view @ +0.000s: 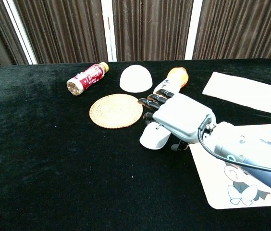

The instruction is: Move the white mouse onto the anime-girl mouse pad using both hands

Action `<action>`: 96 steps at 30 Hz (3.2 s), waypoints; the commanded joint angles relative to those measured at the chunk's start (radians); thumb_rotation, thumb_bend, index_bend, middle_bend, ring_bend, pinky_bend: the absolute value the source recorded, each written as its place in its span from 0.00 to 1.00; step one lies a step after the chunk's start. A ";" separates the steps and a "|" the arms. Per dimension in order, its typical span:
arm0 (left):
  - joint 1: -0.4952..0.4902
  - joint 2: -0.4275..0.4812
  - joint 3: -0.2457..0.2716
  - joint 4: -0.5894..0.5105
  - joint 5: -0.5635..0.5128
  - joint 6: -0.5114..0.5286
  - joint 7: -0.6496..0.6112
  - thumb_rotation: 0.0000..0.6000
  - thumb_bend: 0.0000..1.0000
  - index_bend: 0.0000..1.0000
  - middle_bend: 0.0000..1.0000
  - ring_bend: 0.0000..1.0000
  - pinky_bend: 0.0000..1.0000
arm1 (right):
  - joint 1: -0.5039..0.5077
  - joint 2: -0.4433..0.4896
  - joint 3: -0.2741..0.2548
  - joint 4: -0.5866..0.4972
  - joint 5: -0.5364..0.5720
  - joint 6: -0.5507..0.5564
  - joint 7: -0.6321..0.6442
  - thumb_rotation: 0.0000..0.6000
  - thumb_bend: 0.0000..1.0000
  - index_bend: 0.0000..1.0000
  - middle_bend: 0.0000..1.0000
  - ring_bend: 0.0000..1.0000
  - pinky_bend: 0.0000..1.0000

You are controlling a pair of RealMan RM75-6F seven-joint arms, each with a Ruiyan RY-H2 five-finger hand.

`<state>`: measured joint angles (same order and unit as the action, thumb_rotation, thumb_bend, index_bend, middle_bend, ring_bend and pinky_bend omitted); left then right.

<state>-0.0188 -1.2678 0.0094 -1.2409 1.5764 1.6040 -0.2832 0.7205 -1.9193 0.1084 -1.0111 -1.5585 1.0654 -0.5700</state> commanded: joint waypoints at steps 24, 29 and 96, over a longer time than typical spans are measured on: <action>-0.003 0.007 0.003 -0.009 0.004 -0.017 -0.017 1.00 0.12 0.00 0.00 0.00 0.00 | 0.021 -0.047 -0.045 0.079 -0.055 0.047 0.090 1.00 0.00 0.50 0.10 0.00 0.00; -0.002 0.007 0.003 -0.011 0.004 -0.018 -0.017 1.00 0.12 0.00 0.00 0.00 0.00 | 0.011 -0.022 -0.052 0.050 -0.067 0.071 0.088 1.00 0.00 0.52 0.11 0.00 0.00; -0.011 0.018 0.018 -0.060 0.029 -0.035 0.007 1.00 0.12 0.00 0.00 0.00 0.00 | -0.167 0.322 -0.267 0.146 -0.274 0.242 0.278 1.00 0.00 0.36 0.05 0.00 0.00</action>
<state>-0.0301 -1.2501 0.0271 -1.3007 1.6049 1.5688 -0.2766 0.5553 -1.5989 -0.1605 -0.8639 -1.8334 1.3069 -0.2868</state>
